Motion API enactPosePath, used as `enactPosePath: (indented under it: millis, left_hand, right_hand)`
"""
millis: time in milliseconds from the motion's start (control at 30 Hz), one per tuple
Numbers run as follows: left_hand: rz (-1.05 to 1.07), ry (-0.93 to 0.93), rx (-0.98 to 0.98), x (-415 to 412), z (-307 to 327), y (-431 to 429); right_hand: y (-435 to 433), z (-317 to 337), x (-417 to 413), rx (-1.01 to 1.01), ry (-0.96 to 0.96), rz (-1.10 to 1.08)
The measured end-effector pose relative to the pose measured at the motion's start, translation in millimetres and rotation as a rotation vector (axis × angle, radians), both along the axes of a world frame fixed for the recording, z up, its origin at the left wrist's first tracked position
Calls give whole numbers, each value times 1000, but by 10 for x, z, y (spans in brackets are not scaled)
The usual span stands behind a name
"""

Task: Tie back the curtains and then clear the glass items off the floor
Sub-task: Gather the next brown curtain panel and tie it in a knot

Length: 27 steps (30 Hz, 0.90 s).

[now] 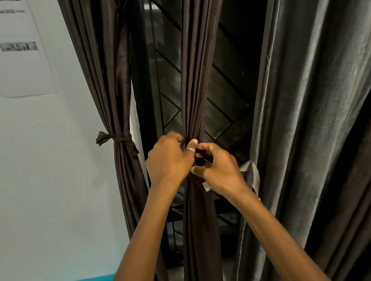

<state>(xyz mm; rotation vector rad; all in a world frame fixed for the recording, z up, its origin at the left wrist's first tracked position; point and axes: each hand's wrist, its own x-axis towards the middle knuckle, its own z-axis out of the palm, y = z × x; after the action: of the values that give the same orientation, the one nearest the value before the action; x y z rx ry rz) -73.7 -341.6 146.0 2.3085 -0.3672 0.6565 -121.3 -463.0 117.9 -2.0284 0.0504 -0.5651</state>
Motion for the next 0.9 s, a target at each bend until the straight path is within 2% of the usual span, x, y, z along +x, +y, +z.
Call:
enactPosePath:
  millis: [67,300,700,900]
  left_hand:
    - [44,-110,-23,-141,-2,-9]
    - [-58,186,14,-95,-52,-69]
    - [3,162,149,-91,51,-98]
    - [38,104,199,-245,108,-89]
  right_hand:
    - [13,-3,11,10,-20,24]
    - [-12,27,82,56,58,136]
    - [-82,22,136,33,48,231]
    - [6,-48,34,291,-18,348]
